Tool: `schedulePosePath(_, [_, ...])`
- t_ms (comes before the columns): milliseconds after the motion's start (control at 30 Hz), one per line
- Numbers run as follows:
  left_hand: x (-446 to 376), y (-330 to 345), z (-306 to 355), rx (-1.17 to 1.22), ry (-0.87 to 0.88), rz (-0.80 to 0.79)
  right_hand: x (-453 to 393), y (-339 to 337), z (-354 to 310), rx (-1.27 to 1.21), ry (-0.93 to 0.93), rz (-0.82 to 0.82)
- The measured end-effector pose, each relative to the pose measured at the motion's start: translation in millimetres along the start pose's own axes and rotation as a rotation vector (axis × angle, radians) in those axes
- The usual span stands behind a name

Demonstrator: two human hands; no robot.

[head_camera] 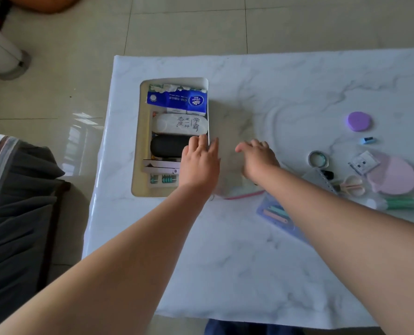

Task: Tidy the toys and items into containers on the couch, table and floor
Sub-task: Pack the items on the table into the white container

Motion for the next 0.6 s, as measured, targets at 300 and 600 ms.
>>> schedulePosePath(300, [22.2, 30.8, 39.2, -0.049, 0.117, -0.097, 25.2, 35.9, 42.0, 0.210, -0.126, -0.225])
schedulePosePath(600, [18.5, 26.1, 53.9, -0.009, 0.155, -0.141, 21.6, -7.5, 46.0, 0.138, -0.073, 0.315])
Point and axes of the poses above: each hand's wrist, its own x-axis away from the middle knuckle, its own y-axis out of the palm, z = x × y, the point moved 3 cm from there along -x, towards the middle knuckle, and after that the axes turned 13 degrees about -y, right-handed, at the moved point
